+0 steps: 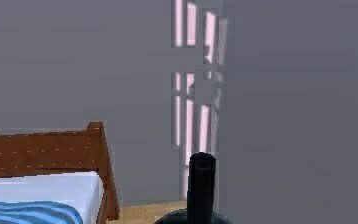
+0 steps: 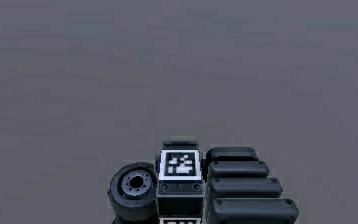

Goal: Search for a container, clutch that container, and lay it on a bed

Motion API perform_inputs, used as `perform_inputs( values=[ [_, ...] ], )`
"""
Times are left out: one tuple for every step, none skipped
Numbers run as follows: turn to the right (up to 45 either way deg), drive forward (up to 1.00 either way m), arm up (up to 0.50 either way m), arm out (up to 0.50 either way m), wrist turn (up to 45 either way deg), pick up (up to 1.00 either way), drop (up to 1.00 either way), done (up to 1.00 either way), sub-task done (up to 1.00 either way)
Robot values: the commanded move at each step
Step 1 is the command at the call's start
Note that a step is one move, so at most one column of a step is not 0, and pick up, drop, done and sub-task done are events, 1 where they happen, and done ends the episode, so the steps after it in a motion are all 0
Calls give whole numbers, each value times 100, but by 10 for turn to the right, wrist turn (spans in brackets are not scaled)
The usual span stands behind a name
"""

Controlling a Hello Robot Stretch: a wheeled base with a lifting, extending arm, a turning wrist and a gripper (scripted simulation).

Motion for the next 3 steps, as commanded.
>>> perform_inputs(
  values=[
    [-60, 0, 0, 0, 0, 0, 0, 0, 0],
    [0, 15, 0, 0, 0, 0, 0, 0, 0],
    [30, 0, 0, 0, 0, 0, 0, 0, 0]
  ],
)
